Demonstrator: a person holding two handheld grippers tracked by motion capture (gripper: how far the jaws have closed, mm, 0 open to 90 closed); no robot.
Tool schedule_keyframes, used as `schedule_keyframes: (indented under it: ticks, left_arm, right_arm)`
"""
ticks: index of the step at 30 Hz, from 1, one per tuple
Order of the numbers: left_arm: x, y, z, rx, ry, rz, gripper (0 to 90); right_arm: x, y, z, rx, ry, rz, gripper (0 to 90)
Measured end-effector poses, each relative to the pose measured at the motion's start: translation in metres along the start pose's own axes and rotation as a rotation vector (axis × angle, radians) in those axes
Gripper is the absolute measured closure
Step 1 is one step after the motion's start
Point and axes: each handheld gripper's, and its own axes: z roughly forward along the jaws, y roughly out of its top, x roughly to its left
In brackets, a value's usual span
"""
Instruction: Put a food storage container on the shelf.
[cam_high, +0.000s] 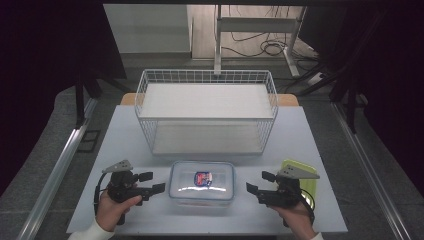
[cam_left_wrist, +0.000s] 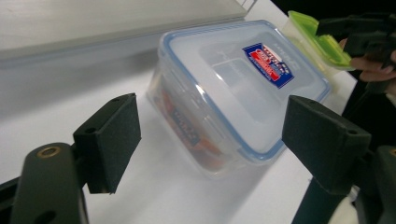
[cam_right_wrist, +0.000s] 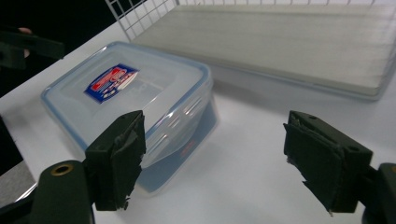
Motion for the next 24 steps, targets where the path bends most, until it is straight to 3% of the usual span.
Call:
schedule_keyframes:
  ticks: [9, 15, 17, 24]
  left_arm:
    - [-0.002, -0.001, 0.013, 0.043, -0.034, -0.008, 18.8]
    - [0.005, 0.001, 0.025, 0.055, -0.058, -0.050, 18.7]
    - [0.009, 0.002, 0.030, 0.063, -0.072, -0.086, 18.8]
    - [0.014, 0.002, 0.040, 0.085, -0.107, -0.122, 19.3]
  right_arm:
    - [0.009, -0.001, 0.008, 0.039, 0.028, -0.004, 19.8]
    - [0.012, 0.001, 0.012, 0.044, 0.036, -0.010, 19.8]
    - [0.013, 0.000, 0.013, 0.046, 0.039, -0.016, 19.8]
    - [0.013, 0.000, 0.013, 0.043, 0.036, -0.021, 19.9]
